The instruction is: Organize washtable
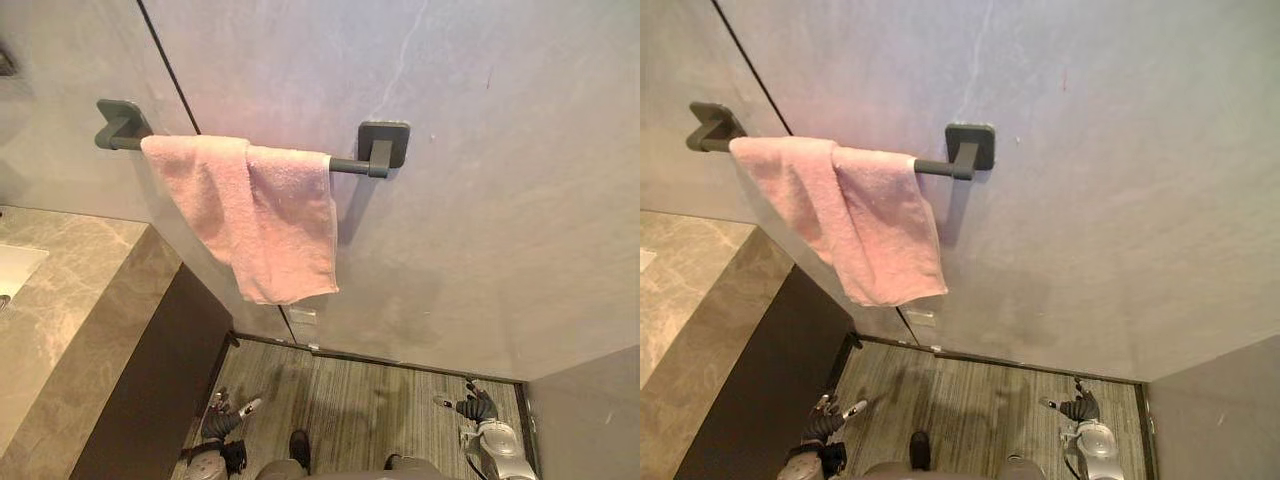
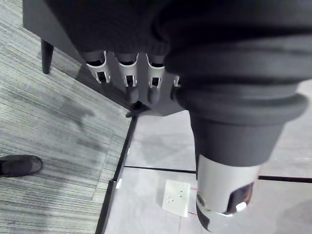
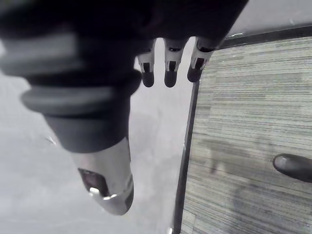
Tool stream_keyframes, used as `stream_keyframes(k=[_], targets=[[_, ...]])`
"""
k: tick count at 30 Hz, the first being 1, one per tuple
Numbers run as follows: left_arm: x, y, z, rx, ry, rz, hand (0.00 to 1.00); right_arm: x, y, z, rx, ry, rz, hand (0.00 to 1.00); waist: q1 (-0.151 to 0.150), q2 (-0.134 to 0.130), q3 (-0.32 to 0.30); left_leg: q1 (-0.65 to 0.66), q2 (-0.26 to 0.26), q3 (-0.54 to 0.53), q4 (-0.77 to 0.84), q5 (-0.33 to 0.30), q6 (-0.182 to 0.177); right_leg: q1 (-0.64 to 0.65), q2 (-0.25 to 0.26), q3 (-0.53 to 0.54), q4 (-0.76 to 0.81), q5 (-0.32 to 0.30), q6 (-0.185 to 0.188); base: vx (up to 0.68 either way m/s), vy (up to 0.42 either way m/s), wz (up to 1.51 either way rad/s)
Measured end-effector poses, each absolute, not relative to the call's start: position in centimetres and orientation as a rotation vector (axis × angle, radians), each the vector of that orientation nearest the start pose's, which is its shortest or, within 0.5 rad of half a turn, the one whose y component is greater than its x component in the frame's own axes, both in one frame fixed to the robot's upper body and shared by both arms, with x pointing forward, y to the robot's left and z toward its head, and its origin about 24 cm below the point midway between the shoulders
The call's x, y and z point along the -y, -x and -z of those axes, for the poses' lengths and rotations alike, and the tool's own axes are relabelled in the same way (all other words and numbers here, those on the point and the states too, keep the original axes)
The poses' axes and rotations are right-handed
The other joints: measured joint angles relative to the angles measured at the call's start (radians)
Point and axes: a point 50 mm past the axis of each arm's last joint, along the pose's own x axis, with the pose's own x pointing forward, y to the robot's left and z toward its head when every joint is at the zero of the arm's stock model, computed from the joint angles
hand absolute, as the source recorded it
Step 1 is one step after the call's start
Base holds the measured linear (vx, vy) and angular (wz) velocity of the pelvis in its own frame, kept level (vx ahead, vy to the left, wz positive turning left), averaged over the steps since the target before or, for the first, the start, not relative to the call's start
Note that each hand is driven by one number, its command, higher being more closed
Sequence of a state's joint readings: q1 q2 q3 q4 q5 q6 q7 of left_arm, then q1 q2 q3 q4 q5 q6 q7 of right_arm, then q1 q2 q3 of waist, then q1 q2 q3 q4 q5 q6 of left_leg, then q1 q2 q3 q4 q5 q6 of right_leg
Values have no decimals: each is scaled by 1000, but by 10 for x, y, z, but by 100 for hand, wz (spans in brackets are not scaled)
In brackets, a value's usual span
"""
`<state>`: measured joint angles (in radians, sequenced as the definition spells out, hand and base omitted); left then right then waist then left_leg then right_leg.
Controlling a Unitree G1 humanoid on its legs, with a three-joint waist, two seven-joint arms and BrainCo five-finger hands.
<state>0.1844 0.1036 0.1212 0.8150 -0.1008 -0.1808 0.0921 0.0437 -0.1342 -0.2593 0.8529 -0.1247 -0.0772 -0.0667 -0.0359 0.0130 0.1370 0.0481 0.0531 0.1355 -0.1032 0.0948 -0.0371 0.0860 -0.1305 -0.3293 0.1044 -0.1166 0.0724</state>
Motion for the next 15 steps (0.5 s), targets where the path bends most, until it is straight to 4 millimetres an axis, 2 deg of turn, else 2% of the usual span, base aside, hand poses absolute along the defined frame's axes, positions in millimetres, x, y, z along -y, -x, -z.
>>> stream_keyframes(k=[3, 4, 15], targets=[[-220, -106, 135, -816, -10, -341, 0, 242, -145, 125, -824, 165, 311, 0, 0, -2, -3, -2, -1, -10, 0, -3, -5, 5, 3, 2, -7, -3, 3, -84, 29, 6], [-218, -103, 140, -853, -13, -334, 0, 235, -153, 128, -841, 150, 291, 0, 1, -22, -6, 51, -22, 5, -1, -36, 1, 103, 10, 42, -85, -4, 7, -28, 13, 5], [-217, -105, 140, -847, -11, -334, 0, 239, -148, 129, -842, 90, 350, 0, -2, -22, -6, 37, -19, 10, -1, -42, -3, 89, 12, 48, -93, -5, 7, 0, 0, -1]])
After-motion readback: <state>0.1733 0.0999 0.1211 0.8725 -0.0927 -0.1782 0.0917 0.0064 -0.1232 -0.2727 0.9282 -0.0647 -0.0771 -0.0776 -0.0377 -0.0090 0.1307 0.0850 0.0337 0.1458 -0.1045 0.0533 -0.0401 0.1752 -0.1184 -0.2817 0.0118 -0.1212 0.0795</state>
